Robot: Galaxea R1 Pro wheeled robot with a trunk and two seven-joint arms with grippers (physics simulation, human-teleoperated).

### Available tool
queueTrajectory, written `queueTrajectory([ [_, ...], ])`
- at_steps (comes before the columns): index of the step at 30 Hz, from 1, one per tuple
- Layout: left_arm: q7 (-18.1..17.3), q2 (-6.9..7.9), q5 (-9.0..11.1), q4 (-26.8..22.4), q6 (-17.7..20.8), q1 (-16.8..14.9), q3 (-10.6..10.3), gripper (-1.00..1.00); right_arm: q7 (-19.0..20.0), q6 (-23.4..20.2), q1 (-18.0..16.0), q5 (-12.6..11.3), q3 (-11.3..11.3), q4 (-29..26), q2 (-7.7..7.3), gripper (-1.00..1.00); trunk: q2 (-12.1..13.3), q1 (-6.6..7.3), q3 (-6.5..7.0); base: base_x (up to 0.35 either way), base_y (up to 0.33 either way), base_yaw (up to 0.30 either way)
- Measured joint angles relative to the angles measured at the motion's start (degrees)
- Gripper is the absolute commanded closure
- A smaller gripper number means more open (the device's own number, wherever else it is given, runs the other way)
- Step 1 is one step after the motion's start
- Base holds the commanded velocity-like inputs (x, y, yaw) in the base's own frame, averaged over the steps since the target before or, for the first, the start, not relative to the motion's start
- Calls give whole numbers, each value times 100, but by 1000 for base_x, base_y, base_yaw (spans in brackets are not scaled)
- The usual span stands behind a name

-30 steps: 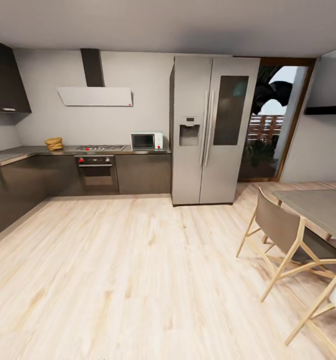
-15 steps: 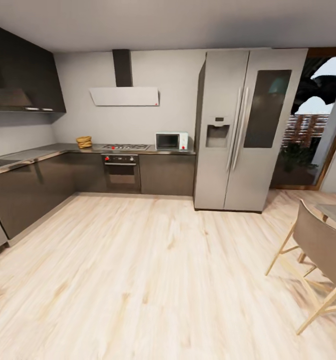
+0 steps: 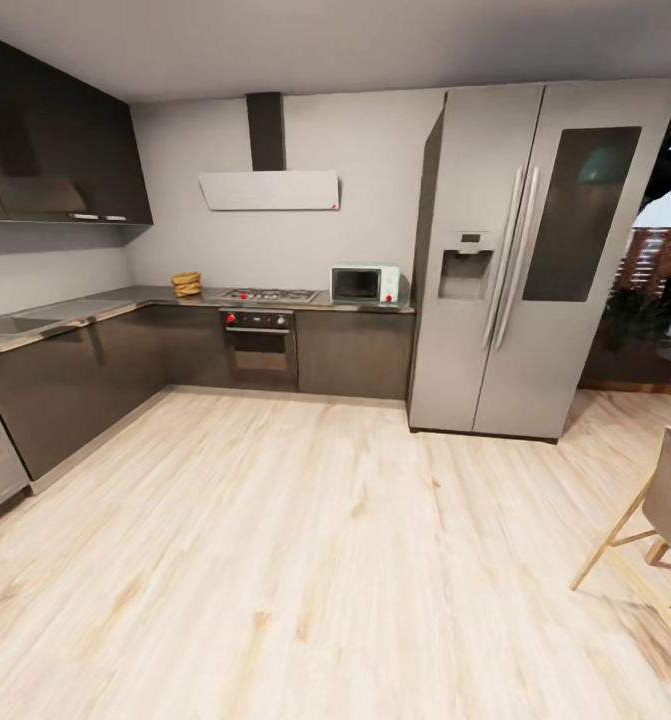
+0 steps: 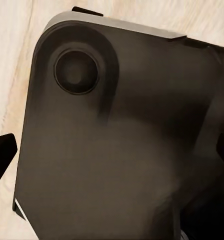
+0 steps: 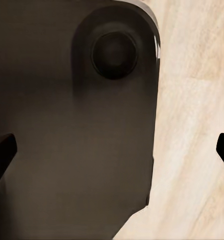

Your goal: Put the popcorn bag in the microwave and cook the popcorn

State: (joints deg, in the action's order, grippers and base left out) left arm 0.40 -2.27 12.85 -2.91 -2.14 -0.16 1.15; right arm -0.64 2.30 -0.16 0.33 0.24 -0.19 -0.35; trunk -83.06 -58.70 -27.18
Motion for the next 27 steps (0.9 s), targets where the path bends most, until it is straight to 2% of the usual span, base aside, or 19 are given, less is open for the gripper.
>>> queueTrajectory([
  [7, -45, 8, -6, 8, 14, 0, 0, -100, 0, 177, 0, -15, 3, 7, -17, -100, 0, 0, 0, 326, 0, 0],
  [18, -48, 8, -7, 9, 26, 0, -5, -100, 0, 205, 0, -18, 2, 8, 8, -100, 0, 0, 0, 326, 0, 1],
  [27, -48, 8, -7, 9, 19, 0, -8, -100, 0, 210, 0, -32, -1, 8, 12, -100, 0, 0, 21, 326, 0, 119],
])
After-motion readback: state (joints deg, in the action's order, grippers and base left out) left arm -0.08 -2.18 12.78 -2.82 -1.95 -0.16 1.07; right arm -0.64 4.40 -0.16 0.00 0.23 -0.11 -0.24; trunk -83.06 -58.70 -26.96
